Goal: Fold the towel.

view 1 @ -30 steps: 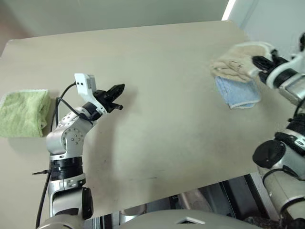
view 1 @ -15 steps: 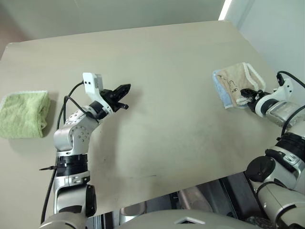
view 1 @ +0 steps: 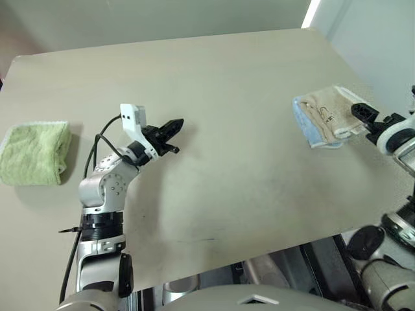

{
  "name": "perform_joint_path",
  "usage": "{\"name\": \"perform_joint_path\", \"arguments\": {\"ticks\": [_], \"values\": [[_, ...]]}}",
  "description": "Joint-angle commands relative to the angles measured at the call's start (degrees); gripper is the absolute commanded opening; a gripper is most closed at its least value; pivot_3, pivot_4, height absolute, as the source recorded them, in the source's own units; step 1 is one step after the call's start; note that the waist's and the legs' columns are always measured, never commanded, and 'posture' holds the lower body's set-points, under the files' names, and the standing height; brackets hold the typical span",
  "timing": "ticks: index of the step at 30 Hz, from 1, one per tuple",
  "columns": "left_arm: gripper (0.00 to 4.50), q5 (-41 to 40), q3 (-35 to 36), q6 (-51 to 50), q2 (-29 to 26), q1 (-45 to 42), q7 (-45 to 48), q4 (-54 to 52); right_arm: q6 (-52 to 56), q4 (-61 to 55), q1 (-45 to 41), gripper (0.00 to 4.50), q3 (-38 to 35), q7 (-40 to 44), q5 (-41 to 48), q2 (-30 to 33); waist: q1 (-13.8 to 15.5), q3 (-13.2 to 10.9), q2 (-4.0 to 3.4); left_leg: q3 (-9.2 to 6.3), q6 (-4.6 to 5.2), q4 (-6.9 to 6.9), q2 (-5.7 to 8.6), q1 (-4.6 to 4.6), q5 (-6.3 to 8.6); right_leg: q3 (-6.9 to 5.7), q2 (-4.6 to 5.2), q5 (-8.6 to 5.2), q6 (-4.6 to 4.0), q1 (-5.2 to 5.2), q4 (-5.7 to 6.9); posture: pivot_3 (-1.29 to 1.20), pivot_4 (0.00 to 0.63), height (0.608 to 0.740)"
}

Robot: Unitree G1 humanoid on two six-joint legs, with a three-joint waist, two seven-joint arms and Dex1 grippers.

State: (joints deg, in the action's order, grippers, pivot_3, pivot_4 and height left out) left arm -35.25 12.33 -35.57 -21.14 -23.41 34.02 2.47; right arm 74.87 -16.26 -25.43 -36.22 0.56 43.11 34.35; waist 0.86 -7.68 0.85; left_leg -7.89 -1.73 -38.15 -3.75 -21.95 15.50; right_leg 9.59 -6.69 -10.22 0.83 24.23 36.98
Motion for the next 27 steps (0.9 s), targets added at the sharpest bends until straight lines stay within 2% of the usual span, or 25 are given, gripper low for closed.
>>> {"name": "perform_joint_path", "arguments": {"ticks": [1, 3, 5, 8, 11, 15, 21, 27], "values": [[0.00, 2.94, -2.31, 2.38, -1.95, 0.11, 2.43, -0.33, -6.57, -11.76, 11.85, 4.44, 15.56, 15.48, -1.62, 9.81, 0.04, 0.01, 0.01, 0.05, 0.00, -0.04, 0.00, 0.01, 0.00, -0.01, -0.02, -0.19, 0.21, -0.04, 0.00, 0.00, 0.150, 0.740], [0.00, 3.82, -3.12, 3.32, -2.62, 0.57, 3.55, -0.22, -11.42, -14.62, 15.02, 4.44, 20.15, 20.36, -2.35, 11.75, -0.35, 0.01, 0.02, 0.15, -0.03, -0.10, 0.00, 0.03, 0.01, -0.03, -0.08, -0.37, 0.30, -0.13, -0.01, 0.00, 0.150, 0.740], [0.00, 5.56, -3.74, 5.97, -3.12, 1.08, 4.31, -0.50, -15.64, -15.43, 13.81, 4.44, 24.07, 22.82, -3.01, 10.16, -0.82, -0.01, -0.01, 0.36, -0.04, -0.16, 0.08, 0.05, 0.01, 0.10, -0.18, -0.33, 0.42, -0.13, -0.01, 0.00, 0.150, 0.740], [0.00, 9.03, -5.87, 11.44, -4.52, 2.73, 6.82, -1.17, -19.68, -12.92, 10.21, 4.44, 28.97, 23.26, -5.49, 6.68, -1.16, -0.01, -0.01, 0.41, -0.04, -0.50, 0.13, 0.06, 0.01, 0.20, -0.17, -0.19, 0.61, -0.22, -0.02, 0.00, 0.150, 0.740], [0.00, 11.28, -8.00, 14.43, -6.27, 5.64, 9.52, -2.56, -26.26, -8.24, 7.28, 4.44, 36.47, 25.01, -11.84, 4.61, -1.13, 0.04, 0.06, 0.36, 0.02, -0.58, 0.12, 0.10, 0.06, 0.16, -0.08, -0.28, 0.30, -0.34, -0.06, 0.00, 0.150, 0.740], [0.00, 8.34, -5.85, 13.72, -7.57, 8.89, 11.90, -5.53, -35.71, -0.91, 2.97, 4.44, 44.62, 29.88, -18.50, 1.36, -0.73, 0.03, 0.05, 0.26, 0.07, -0.57, 0.09, 0.05, 0.09, 0.09, 0.03, -0.13, 0.12, -0.31, -0.06, 0.00, 0.150, 0.740], [0.00, 7.04, -2.99, 13.19, -10.14, 11.15, 13.74, -6.28, -43.55, 8.21, -2.03, 4.44, 49.79, 33.75, -25.09, -2.58, -0.60, 0.03, 0.05, 0.11, 0.08, -0.45, -0.07, 0.04, 0.08, 0.06, 0.01, 0.26, -0.62, -0.18, -0.06, 0.00, 0.150, 0.740], [0.00, 7.16, 0.53, 12.61, -11.48, 17.54, 10.29, -11.74, -51.77, 19.52, -7.29, 4.44, 52.05, 38.39, -30.28, -6.68, -1.07, 0.03, 0.05, 0.12, 0.09, -0.06, -0.11, 0.03, 0.04, 0.10, -0.05, 0.40, -1.02, 0.14, -0.06, 0.00, 0.150, 0.740]]}}
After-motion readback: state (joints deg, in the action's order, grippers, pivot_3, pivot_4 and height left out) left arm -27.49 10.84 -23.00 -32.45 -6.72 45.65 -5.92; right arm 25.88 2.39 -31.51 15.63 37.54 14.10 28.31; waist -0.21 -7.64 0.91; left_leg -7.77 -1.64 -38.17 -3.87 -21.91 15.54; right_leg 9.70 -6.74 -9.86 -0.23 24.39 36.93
